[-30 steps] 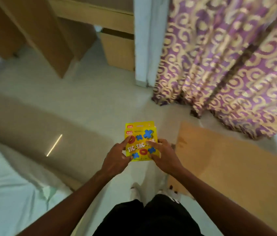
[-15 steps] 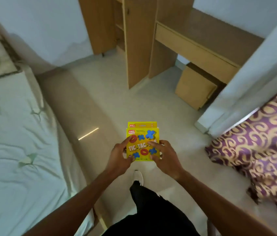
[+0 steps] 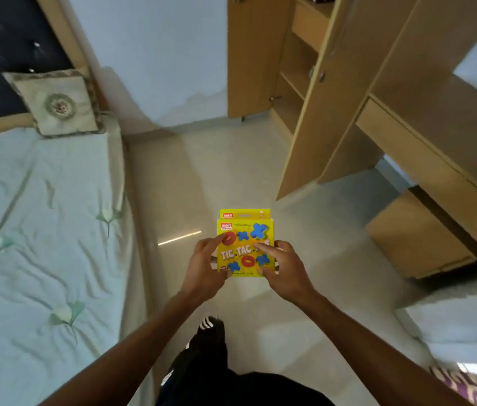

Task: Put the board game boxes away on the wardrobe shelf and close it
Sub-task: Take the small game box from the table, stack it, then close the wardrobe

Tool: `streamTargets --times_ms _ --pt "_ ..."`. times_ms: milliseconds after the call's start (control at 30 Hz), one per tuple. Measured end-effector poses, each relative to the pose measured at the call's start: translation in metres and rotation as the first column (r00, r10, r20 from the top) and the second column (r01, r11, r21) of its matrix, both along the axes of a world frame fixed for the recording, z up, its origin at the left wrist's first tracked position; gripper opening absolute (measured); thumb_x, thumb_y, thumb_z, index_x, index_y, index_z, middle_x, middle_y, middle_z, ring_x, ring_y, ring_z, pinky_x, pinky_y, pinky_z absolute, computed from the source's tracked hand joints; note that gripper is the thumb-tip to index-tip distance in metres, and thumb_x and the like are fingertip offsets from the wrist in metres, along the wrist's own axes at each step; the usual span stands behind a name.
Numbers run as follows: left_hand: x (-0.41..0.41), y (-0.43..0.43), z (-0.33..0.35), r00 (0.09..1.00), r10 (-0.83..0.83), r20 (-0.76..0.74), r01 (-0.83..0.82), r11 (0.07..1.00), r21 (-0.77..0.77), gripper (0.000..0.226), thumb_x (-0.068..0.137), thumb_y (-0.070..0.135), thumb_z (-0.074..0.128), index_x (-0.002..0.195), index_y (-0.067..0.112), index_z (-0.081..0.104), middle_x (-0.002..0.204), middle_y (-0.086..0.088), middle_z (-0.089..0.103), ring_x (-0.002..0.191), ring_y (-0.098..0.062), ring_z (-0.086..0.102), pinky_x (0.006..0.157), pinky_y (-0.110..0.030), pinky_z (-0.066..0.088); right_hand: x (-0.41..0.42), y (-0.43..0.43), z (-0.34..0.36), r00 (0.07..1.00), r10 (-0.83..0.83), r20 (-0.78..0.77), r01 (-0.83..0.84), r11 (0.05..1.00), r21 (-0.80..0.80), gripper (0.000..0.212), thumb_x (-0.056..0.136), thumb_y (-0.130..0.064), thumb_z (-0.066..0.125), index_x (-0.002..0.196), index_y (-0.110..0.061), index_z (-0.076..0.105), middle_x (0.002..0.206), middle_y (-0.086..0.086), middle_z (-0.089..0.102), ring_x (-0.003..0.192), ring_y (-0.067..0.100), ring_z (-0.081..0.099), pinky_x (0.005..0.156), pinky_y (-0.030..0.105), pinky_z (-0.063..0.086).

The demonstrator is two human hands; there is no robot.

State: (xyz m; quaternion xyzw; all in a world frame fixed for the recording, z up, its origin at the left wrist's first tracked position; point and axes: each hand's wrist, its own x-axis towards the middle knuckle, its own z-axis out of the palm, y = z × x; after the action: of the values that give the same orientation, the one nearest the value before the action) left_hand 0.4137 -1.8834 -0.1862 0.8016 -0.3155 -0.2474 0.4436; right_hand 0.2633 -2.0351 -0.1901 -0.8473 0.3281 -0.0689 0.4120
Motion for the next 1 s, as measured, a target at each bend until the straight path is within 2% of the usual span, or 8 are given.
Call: streamTargets --times_ms 167,333,500,700,1000 --pt "0.123 -0.059 -0.004 0.999 0.031 0.008 -0.030 0.999 -0.040 0.082 0.065 -0.010 0.078 0.135 0.023 0.052 0.132 -0.002 0.044 0.101 -0.015 0.059 0.068 -0.010 0.053 0.132 -0.065 -0.003 0.998 0.047 0.029 -0.046 0.999 -0.008 0.062 0.079 -0.009 0.069 0.133 -0.036 0.054 0.140 0.001 0.037 0.122 0.018 0.051 0.097 0.035 0.051" --pt "0.258 -0.116 0.013 1.000 0.008 -0.005 -0.008 1.000 -0.023 0.081 0.066 -0.006 0.079 0.135 0.027 0.051 0.134 0.003 0.040 0.103 -0.019 0.060 0.065 -0.010 0.052 0.264 -0.124 0.004 0.996 0.049 0.069 -0.050 0.999 0.012 0.066 0.077 -0.005 0.069 0.133 -0.036 0.053 0.152 -0.004 0.022 0.128 0.016 0.049 0.094 0.037 0.054" --pt "0.372 -0.181 0.026 0.999 -0.037 0.017 0.037 0.999 -0.009 0.081 0.066 -0.003 0.082 0.137 0.022 0.050 0.134 0.001 0.041 0.109 -0.017 0.056 0.070 -0.008 0.052 0.372 -0.188 0.013 0.997 0.013 0.077 -0.015 1.000 0.026 0.066 0.077 -0.005 0.072 0.134 -0.033 0.053 0.150 -0.005 0.024 0.120 0.017 0.056 0.090 0.037 0.056" --pt "0.487 -0.271 0.020 0.998 -0.058 0.013 0.058 0.998 0.003 0.081 0.068 0.000 0.082 0.138 0.024 0.049 0.130 0.007 0.038 0.106 -0.017 0.055 0.064 -0.012 0.053 0.482 -0.274 0.006 0.993 -0.012 0.114 0.007 0.999 0.045 0.064 0.077 -0.003 0.075 0.132 -0.032 0.056 0.149 -0.005 0.027 0.118 0.014 0.057 0.085 0.032 0.058" --pt "0.657 -0.423 0.027 0.997 -0.071 0.030 0.072 0.997 -0.018 0.079 0.065 -0.002 0.081 0.135 0.022 0.052 0.127 0.006 0.041 0.107 -0.018 0.056 0.071 -0.011 0.052 0.648 -0.424 0.011 0.987 -0.039 0.155 0.032 0.998 0.046 0.063 0.075 -0.003 0.074 0.131 -0.027 0.057 0.147 -0.004 0.030 0.114 0.012 0.058 0.086 0.027 0.057"
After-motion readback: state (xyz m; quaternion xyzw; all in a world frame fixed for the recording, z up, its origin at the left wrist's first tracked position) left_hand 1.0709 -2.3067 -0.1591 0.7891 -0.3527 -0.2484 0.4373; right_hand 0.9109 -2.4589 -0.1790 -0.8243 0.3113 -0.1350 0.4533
